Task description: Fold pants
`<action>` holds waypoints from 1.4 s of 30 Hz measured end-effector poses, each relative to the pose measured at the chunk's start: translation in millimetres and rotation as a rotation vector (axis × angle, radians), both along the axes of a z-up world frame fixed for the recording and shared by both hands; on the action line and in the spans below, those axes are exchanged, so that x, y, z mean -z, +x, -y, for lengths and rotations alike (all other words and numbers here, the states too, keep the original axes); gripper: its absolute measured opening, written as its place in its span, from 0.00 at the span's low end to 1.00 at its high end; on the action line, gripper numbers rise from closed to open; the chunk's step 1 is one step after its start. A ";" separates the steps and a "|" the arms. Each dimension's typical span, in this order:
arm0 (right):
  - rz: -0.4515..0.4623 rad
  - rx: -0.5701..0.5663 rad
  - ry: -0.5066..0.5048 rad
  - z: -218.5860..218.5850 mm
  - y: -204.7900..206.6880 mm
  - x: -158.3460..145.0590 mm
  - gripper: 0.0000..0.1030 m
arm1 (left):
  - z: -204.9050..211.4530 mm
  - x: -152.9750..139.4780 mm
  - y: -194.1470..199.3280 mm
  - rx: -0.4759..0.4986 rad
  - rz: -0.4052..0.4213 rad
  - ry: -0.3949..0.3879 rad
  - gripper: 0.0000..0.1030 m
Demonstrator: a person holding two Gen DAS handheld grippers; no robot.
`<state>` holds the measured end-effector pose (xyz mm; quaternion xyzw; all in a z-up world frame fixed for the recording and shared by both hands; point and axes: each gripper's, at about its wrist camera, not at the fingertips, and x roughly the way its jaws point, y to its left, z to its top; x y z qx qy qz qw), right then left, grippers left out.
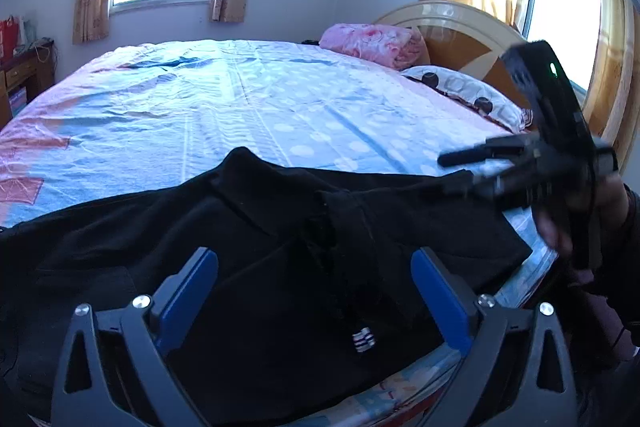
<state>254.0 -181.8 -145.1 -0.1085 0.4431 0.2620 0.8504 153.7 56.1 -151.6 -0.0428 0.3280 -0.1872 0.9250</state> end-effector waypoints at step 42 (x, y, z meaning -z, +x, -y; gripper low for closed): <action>-0.186 -0.014 0.315 -82.6 104.8 -13.7 0.59 | -80.6 8.6 -20.1 -0.245 0.023 0.282 1.00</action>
